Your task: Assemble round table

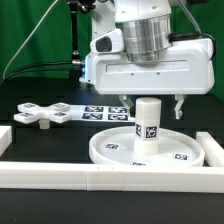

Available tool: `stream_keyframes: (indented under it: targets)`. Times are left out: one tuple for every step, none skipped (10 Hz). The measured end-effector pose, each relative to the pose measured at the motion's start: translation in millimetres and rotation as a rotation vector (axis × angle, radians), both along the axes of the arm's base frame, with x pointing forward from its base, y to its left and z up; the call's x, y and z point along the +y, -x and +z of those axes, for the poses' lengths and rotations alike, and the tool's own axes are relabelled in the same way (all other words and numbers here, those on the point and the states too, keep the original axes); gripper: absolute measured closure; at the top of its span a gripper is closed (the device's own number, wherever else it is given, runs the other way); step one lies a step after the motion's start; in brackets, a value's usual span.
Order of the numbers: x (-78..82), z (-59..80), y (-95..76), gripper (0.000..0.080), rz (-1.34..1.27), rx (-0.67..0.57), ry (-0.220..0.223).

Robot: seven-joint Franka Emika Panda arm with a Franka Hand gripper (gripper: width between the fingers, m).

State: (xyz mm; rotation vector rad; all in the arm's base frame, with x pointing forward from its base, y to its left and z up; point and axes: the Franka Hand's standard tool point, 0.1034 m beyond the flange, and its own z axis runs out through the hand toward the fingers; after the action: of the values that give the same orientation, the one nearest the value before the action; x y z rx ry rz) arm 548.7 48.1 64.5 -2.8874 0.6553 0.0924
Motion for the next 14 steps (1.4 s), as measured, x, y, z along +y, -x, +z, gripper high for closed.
stream_keyframes:
  targets:
    - [-1.2,2.3,-3.3,0.0151,0.159,-0.028,0.024]
    - [-1.8,4.8,-6.8,0.0151,0.283,-0.05,0.044]
    - [-2.2,6.8,-9.4,0.0151,0.376,-0.065,0.056]
    - [-3.0,7.1,-10.0,0.0151,0.445,-0.077,0.056]
    - [-3.7,6.8,-9.8,0.0151,0.52,-0.088,0.055]
    - [-4.2,6.7,-9.9,0.0151,0.587,-0.099,0.053]
    - [-4.4,6.7,-9.9,0.0151,0.625,-0.105,0.053]
    - [-5.0,7.0,-10.3,0.0151,0.729,-0.117,0.059]
    - [-3.0,8.7,-12.3,0.0151,0.844,-0.126,0.078]
    - [-1.4,9.7,-13.7,0.0151,0.91,-0.133,0.084]
    - [-1.9,10.9,-14.7,0.0151,1.039,-0.137,0.086]
    - [-2.1,12.1,-16.0,0.0151,1.116,-0.146,0.086]
    - [-3.4,11.7,-15.7,0.0151,1.153,-0.15,0.085]
    - [-4.4,11.5,-15.7,0.0151,1.194,-0.154,0.085]
